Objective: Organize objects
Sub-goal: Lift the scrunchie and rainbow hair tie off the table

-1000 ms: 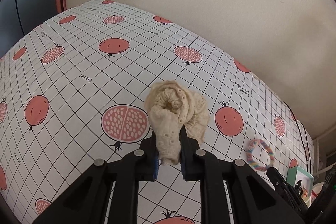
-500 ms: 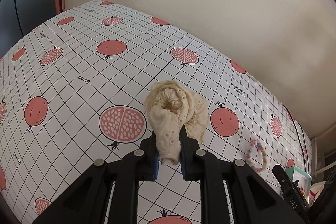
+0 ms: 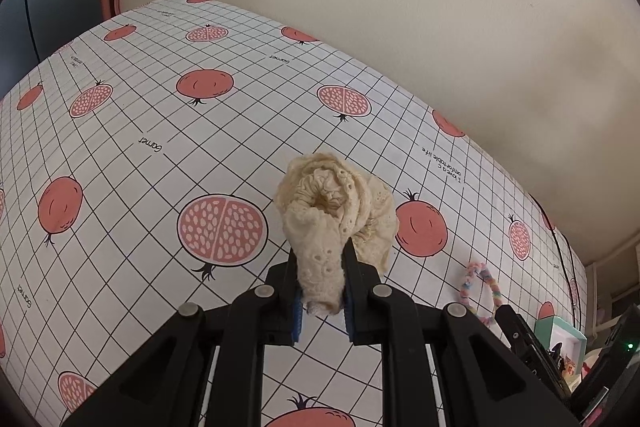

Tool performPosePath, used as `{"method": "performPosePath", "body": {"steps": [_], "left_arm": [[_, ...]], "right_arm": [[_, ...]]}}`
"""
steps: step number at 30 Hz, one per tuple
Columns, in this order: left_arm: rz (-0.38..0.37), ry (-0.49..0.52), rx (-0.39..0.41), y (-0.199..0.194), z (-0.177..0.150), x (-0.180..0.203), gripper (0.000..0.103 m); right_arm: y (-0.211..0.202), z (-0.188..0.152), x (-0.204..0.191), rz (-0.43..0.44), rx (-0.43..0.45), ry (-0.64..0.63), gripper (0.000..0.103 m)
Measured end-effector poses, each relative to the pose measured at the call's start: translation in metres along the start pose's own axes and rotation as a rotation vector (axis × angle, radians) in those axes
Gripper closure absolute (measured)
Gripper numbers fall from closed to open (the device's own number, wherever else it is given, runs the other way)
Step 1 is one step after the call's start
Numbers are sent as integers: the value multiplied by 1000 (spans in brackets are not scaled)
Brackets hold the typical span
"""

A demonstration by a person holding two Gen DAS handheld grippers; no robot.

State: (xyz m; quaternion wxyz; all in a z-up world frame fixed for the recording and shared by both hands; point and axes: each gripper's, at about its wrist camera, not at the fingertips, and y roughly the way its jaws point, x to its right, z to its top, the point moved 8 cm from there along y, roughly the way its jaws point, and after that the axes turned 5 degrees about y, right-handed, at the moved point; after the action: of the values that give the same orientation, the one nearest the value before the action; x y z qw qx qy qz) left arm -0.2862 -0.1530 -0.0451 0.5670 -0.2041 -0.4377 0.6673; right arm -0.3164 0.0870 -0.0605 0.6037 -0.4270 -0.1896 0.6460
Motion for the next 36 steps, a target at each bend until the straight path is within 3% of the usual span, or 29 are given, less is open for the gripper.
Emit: {"method": "performPosePath", "body": {"steps": [3,9,10,12,18,27,36], "left_arm": [[-5,-2,-3,0,-1,1,86],[-9,-3,-15,4,-3,2,86],[-8,-3,-15,4,-4,3,86],[-8,-2,-17,5,-4,3,86],[-6,5,-18,5,-5,6,86],[-5,3,-23,5,-8,10,86],[-17,30,7,-12,-6,34,86]], "right_arm": [[5,-4,0,-6,-9,-3,52],[13,-10,-2,-30,-24,-16,53],[13,-10,-3,-40,-18,-23,55],[14,-11,-2,-58,-19,-26,74],[13,-11,4,-75,-23,-18,91],[6,-10,6,-48,-42,-1,96],[-30,8,13,-26,6,-13,96]]}}
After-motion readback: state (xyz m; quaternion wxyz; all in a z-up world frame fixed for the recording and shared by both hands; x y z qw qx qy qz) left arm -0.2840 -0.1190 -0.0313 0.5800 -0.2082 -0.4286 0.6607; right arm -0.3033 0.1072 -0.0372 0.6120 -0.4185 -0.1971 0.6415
